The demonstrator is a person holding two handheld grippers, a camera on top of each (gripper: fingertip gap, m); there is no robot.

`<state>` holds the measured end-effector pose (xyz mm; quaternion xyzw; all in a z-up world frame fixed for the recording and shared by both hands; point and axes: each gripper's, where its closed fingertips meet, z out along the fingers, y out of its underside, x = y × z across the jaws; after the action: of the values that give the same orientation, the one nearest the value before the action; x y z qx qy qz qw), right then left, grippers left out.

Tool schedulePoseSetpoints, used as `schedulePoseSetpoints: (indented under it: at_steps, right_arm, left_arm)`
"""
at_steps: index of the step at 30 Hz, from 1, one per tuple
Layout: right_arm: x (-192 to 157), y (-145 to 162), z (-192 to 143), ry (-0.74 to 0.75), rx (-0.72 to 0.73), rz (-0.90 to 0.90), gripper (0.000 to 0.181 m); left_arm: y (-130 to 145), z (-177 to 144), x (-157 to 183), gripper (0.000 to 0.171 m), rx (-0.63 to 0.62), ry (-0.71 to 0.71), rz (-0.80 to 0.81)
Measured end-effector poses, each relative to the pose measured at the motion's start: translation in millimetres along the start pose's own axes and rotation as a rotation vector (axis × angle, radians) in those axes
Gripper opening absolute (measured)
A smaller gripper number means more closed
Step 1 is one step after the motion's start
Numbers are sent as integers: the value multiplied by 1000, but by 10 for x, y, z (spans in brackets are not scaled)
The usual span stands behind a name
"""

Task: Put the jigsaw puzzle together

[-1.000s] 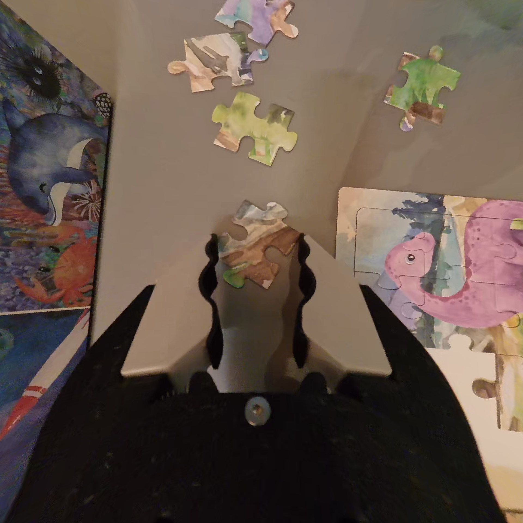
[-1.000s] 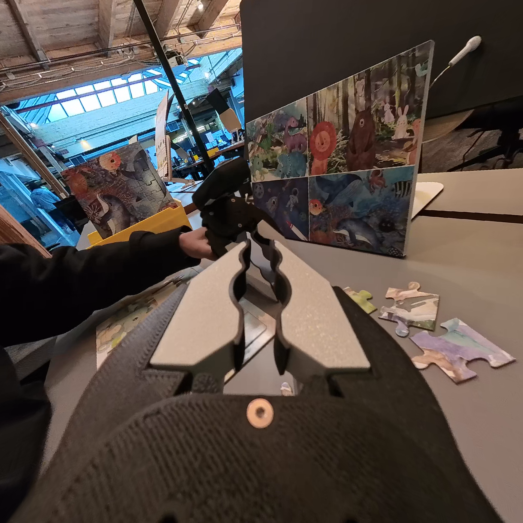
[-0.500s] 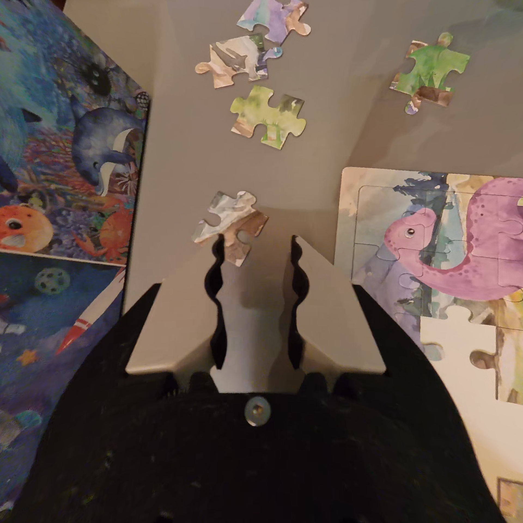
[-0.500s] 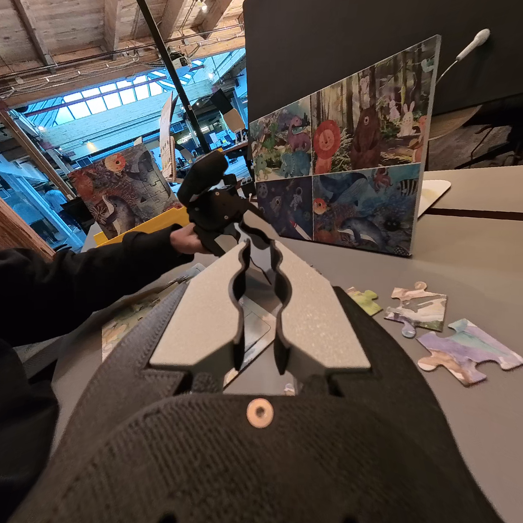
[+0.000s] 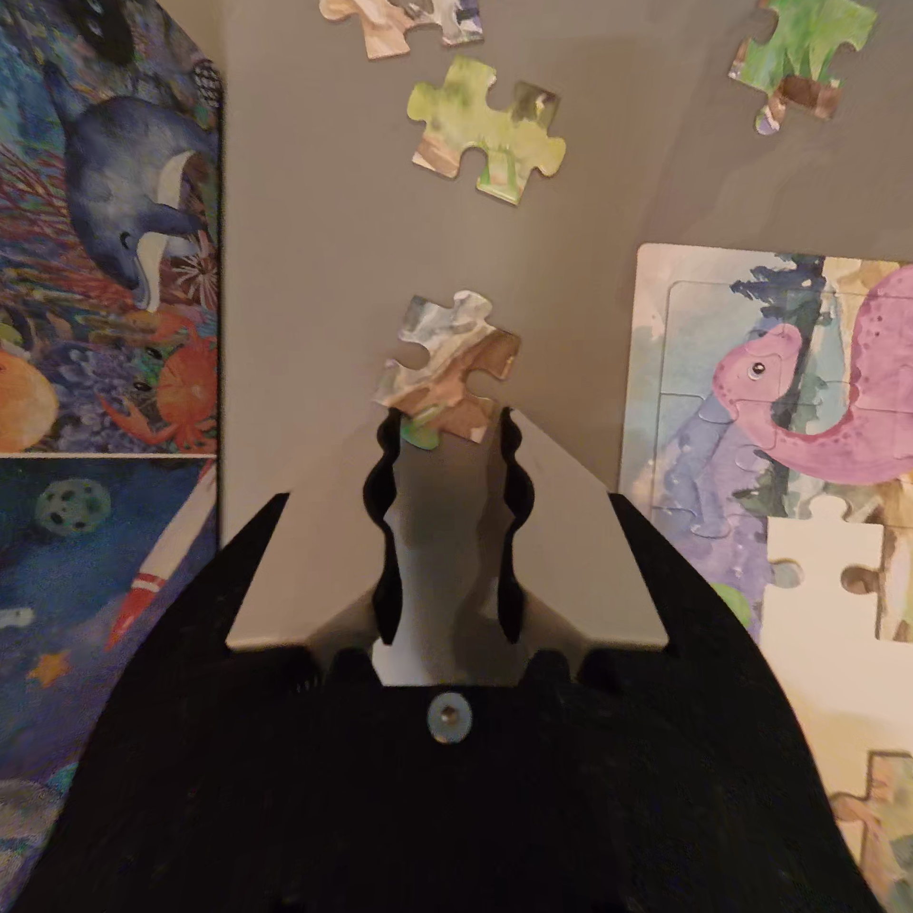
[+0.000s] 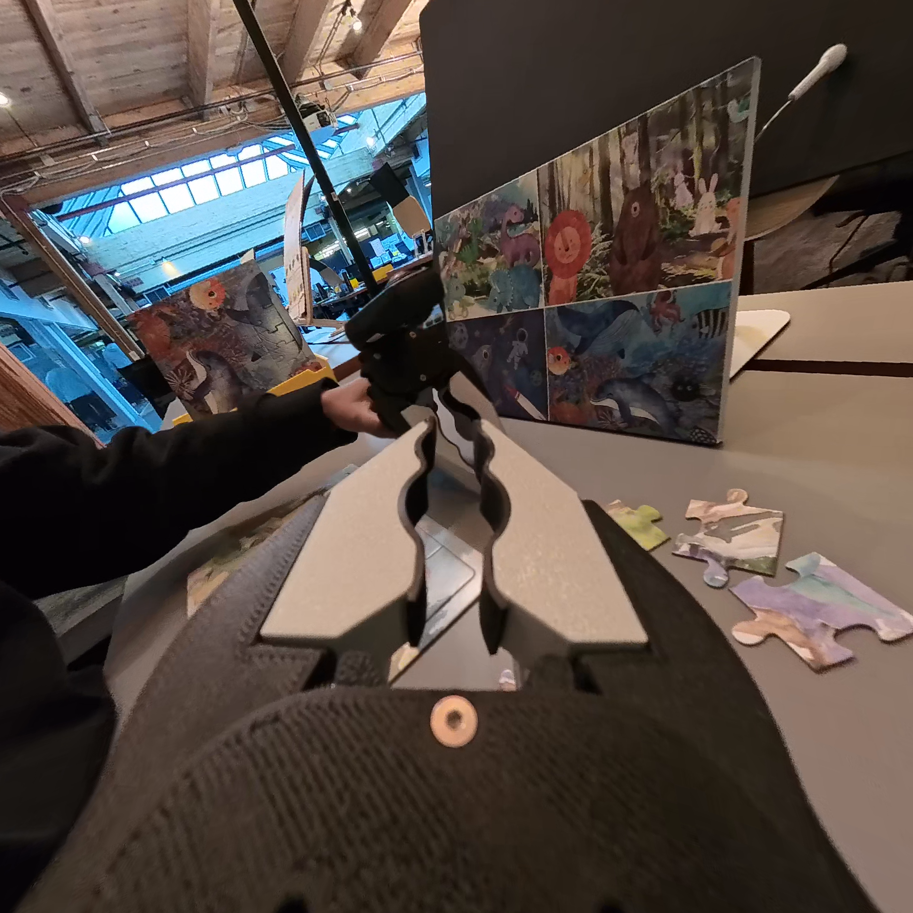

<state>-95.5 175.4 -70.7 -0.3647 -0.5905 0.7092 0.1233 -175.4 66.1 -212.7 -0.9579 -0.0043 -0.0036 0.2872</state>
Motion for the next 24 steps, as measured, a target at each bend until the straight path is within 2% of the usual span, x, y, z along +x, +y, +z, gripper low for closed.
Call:
schedulePoseSetpoints:
  at_steps: [3, 7, 11, 15, 19, 24]
  right_arm:
    - [-15, 2, 7, -5, 0, 1, 13]
    - [-33, 22, 26, -14, -8, 5, 13]
    - [-2, 56, 37, -3, -20, 5, 13]
    - [35, 48, 20, 3, -14, 17, 13]
    - [26, 18, 7, -4, 0, 26, 13]
    - [-8, 29, 24, -14, -6, 23, 14]
  left_arm:
    - [70, -45, 142, 39, -18, 5, 10]
    - [78, -74, 289, 47, 0, 46, 36]
    - [-68, -74, 173, 58, 61, -6, 66]
    - [-41, 40, 133, 65, 17, 7, 53]
    - [-36, 28, 178, 47, 35, 34, 60]
    - [4, 0, 177, 46, 31, 22, 61]
